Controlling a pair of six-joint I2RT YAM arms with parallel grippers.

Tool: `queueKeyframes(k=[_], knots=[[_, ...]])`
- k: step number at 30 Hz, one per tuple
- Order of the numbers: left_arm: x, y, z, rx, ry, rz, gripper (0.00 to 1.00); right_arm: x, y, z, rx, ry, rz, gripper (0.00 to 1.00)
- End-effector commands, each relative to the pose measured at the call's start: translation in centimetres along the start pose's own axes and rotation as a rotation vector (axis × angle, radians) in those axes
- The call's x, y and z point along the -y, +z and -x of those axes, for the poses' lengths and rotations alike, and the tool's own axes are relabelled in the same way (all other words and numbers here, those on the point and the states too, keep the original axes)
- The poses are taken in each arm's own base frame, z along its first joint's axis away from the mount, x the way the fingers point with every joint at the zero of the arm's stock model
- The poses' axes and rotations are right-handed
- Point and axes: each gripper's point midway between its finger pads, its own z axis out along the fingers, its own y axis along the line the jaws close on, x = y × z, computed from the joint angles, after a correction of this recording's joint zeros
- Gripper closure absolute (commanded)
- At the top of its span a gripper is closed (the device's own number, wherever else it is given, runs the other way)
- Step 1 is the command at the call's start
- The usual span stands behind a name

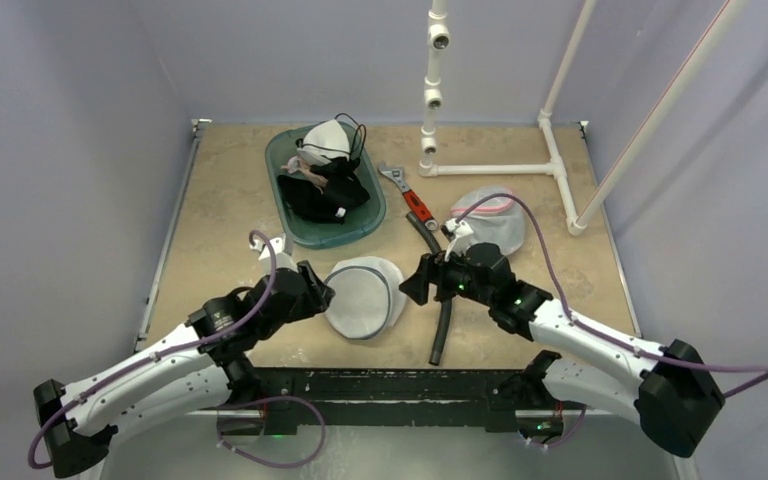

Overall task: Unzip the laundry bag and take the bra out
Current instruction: Place the laundry bag at the center of the board, then adjust the laundry bag at the center of the board.

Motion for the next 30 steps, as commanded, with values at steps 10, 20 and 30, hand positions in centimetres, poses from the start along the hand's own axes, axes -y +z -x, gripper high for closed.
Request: queueKeyframes(k=[10,20,30], knots=[[1.1,1.7,-1.3,-0.015,0.014,-0.069,0.63,-3.7,4.0,1.5,0.007,-0.214,-0.108,0.14],[-0.4,1.2,-1.9,-0.002,-0.038,-0.074,0.62,-0.2,6.8,-1.8,-0.093,-0.216,-0.243,0.25],[-0.8,1.6,-2.8,-0.019,-0.05,-0.083,0.63,2.2,7.3,-3.7,-0.117,-0.124,-0.254,0.56]])
